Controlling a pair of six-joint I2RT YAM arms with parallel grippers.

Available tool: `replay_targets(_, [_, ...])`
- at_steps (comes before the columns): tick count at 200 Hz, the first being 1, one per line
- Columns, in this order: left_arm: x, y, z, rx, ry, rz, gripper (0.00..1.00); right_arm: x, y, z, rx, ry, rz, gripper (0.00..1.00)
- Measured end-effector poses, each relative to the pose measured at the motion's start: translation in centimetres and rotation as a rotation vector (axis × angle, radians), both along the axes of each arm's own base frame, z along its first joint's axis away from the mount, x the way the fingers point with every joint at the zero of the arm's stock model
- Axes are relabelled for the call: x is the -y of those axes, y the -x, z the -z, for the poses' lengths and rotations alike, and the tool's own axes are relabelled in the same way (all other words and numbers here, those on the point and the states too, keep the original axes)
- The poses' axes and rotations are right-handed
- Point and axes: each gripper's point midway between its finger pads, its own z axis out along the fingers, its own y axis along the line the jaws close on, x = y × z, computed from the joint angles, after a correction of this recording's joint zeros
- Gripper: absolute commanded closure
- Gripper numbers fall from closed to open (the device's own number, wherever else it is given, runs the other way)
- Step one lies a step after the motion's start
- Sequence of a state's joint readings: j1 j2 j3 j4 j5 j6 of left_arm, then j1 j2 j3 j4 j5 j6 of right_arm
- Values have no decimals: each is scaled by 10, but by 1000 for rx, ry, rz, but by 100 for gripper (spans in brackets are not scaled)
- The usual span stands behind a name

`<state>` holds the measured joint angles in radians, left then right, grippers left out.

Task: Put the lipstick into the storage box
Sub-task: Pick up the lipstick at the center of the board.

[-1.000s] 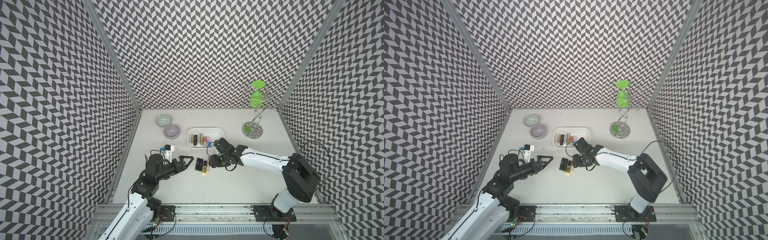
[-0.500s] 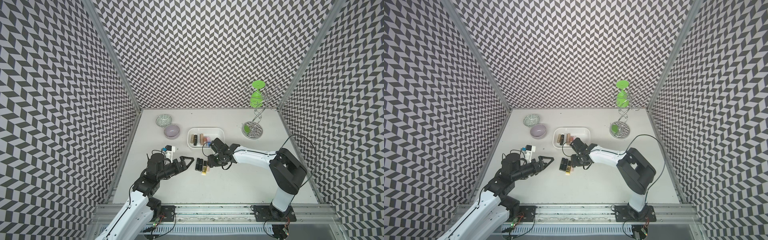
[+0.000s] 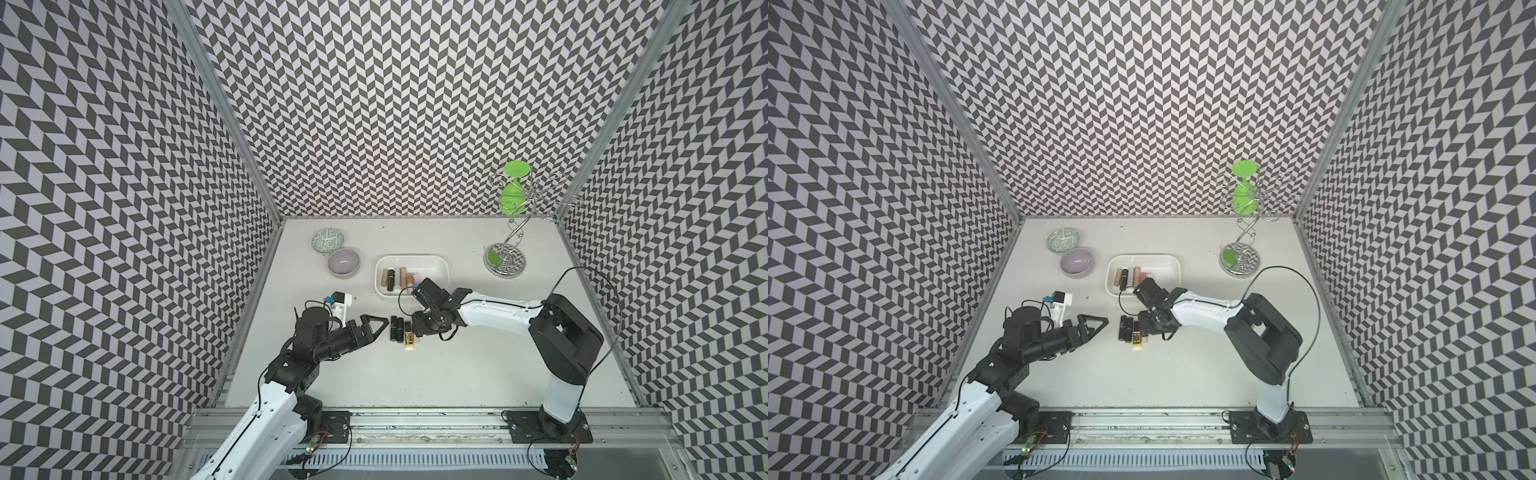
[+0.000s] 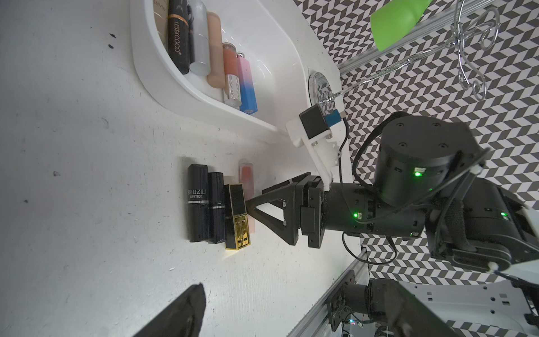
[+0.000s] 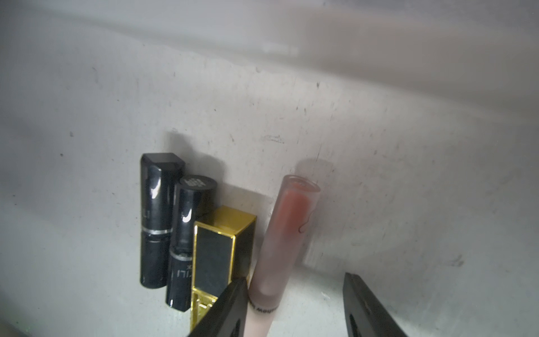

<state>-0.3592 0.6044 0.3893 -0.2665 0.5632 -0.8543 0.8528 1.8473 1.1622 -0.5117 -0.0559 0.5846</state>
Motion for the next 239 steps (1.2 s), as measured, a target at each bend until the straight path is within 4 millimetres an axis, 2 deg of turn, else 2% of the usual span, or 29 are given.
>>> replay_targets(89, [-3, 6, -2, 6, 0, -1, 1, 10, -2, 5, 18, 72, 14, 48])
replay_targets(143, [-4, 9, -9, 29, 14, 0, 1, 7, 5, 6, 24, 84, -4, 51])
replay_targets(180, [-5, 13, -9, 39, 30, -6, 1, 6, 8, 7, 37, 99, -15, 58])
replay_targets(239, [-8, 20, -11, 46, 53, -15, 1, 12, 7, 9, 65, 140, -22, 62])
